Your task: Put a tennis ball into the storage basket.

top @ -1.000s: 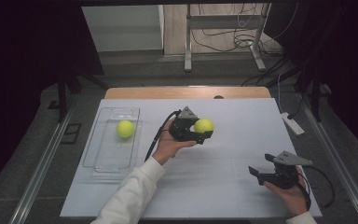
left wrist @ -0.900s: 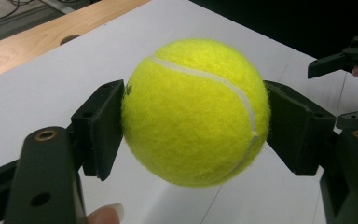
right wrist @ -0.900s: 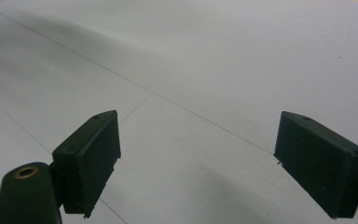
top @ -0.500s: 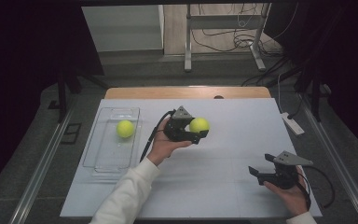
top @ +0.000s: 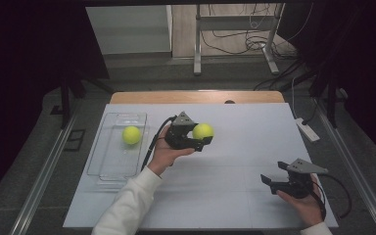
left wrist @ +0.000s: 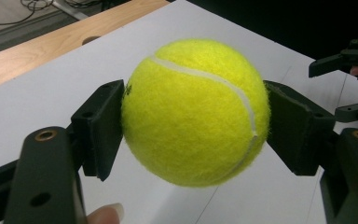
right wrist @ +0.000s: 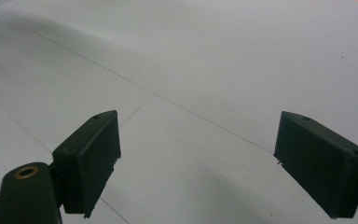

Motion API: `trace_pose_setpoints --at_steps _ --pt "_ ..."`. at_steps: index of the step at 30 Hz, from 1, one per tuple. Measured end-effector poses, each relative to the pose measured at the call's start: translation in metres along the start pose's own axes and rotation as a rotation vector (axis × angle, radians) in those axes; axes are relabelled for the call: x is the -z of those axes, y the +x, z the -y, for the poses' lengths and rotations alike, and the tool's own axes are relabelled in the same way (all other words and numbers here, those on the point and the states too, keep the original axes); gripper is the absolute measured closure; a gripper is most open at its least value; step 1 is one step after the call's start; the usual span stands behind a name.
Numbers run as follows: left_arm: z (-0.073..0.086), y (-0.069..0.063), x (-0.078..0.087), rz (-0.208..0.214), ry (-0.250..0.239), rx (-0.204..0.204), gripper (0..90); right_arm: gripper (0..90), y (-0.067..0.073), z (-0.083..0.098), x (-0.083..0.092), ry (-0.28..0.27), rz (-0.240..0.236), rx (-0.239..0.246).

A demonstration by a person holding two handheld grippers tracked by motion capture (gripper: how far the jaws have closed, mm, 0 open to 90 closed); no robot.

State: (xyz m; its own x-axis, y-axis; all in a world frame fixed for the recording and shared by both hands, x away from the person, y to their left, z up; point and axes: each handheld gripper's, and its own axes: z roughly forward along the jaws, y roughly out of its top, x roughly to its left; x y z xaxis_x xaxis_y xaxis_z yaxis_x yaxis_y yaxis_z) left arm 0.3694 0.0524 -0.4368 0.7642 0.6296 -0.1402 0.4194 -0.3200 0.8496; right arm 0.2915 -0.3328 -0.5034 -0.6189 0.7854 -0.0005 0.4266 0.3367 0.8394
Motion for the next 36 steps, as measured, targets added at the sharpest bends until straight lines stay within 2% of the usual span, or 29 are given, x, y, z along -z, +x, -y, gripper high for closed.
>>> trace_pose_setpoints --at_steps 18,36 --pt "0.0 0.011 0.014 -0.025 -0.022 0.014 26.7 14.8 0.0 0.0 0.001 -0.003 -0.002 0.004" --pt "0.002 0.024 0.033 -0.076 -0.045 0.039 26.7 14.8 0.001 0.0 0.0 -0.002 -0.004 0.008"
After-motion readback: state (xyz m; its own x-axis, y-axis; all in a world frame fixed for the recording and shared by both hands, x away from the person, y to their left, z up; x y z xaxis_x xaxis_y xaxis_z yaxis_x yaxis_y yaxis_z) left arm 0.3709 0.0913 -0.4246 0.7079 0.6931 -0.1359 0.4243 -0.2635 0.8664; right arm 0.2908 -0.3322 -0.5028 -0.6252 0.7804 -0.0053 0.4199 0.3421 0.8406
